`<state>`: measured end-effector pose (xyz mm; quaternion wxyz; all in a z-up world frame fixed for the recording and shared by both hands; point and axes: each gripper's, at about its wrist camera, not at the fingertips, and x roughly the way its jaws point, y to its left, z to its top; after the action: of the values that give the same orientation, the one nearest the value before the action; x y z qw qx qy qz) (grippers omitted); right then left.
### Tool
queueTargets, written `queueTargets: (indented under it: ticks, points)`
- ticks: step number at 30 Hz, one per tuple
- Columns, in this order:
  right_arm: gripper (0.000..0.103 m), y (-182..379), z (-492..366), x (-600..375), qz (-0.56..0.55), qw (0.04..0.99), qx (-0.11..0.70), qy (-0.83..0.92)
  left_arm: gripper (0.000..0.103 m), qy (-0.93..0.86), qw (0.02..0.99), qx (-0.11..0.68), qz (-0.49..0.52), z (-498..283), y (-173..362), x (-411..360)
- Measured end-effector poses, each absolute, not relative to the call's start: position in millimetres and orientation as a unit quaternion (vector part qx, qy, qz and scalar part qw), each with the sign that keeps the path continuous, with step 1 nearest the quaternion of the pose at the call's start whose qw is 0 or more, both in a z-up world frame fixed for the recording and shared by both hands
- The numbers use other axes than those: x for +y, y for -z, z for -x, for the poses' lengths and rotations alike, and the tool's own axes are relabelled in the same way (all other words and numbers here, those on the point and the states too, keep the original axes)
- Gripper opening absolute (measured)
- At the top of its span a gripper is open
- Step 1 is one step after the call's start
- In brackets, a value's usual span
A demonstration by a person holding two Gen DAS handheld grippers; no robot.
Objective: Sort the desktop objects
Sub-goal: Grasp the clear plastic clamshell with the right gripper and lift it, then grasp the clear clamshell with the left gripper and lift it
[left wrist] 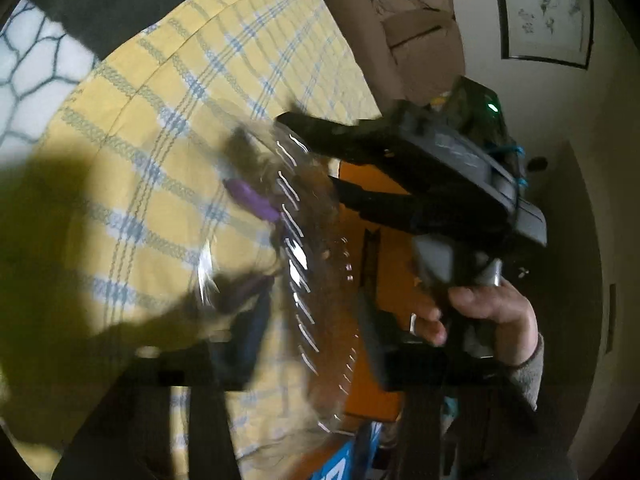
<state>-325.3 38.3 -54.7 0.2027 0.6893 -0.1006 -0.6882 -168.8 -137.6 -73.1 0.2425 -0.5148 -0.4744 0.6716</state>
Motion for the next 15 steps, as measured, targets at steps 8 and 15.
queueTargets:
  ticks: [8,15]
  points:
    - [0.080,-48,229,61,-0.538,0.243,-0.033,0.807,0.021,-0.634,0.240,-0.525,0.515,159,78,-139]
    - [0.081,-72,108,57,-0.422,0.223,0.127,0.869,0.021,-0.610,0.258,-0.572,0.484,162,58,-141]
